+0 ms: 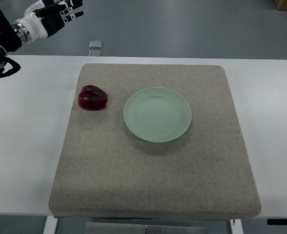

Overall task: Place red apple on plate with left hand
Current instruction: 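Raise the left hand and open its fingers above the table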

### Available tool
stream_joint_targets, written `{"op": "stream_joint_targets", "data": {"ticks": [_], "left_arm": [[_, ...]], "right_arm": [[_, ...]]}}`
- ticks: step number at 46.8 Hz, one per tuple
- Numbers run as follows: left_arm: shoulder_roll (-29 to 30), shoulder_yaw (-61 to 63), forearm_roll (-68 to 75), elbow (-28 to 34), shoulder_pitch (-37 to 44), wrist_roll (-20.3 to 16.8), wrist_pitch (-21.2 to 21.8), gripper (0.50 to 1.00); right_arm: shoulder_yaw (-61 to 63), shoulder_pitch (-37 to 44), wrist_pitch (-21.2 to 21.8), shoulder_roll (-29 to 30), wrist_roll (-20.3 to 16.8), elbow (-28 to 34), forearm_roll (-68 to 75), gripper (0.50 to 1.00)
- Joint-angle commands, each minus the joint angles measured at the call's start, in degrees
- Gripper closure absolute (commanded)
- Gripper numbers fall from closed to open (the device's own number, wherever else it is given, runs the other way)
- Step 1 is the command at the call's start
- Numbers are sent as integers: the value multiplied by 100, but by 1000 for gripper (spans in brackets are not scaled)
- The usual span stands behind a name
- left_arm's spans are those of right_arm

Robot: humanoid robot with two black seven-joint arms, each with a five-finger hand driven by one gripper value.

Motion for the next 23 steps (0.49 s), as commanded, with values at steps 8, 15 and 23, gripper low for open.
{"op": "stream_joint_targets", "data": {"ticks": [8, 15, 23], "left_arm": [[1, 53, 71, 6, 44, 9, 0, 501], [1, 53, 71, 94, 44, 0, 0, 501], [45, 105, 106, 199, 17, -9, -88, 501]], "right_arm": [[0, 0, -3, 0, 0, -2, 0, 536], [0, 0, -3, 0, 0, -2, 0, 536], [0, 0, -3, 0, 0, -2, 0, 536]]}}
